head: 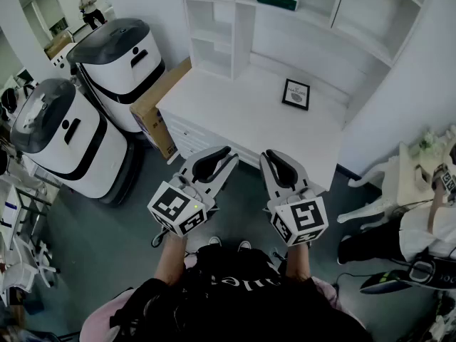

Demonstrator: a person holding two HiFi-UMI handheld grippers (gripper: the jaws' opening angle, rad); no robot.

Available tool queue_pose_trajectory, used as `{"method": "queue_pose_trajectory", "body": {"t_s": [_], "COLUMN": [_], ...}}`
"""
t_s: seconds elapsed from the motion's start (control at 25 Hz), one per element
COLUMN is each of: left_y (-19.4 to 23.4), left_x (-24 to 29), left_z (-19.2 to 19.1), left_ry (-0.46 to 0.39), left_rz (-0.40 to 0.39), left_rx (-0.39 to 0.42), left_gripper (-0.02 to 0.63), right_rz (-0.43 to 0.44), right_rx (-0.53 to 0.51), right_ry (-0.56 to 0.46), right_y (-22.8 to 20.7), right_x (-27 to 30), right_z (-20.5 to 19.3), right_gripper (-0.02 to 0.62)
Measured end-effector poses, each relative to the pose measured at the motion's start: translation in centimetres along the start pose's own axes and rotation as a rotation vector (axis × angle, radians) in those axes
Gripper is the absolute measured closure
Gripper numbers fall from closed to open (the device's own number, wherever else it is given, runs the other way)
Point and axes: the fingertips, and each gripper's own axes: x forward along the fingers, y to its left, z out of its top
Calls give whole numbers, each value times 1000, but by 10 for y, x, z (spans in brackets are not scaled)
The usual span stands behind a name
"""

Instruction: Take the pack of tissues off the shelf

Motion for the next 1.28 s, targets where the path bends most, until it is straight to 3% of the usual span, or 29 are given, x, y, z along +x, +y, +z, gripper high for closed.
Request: {"method": "queue_pose_trajectory", "body": {"t_s": [0.88,1.28], "left_y": [35,51], "left_x": [-50,-65], "left_z": [-6,-12], "left_ry": [25,-1], "left_rz": [-82,-104], "left_rx": [-11,-51], "left_gripper": [517,517], "right_rz": [-49,-76], "right_rx": [80,72], "right_ry": [-20,26], "right_y": [56,73], "right_x": [40,50], "right_z": [-11,-22], "right_gripper": [525,525]}}
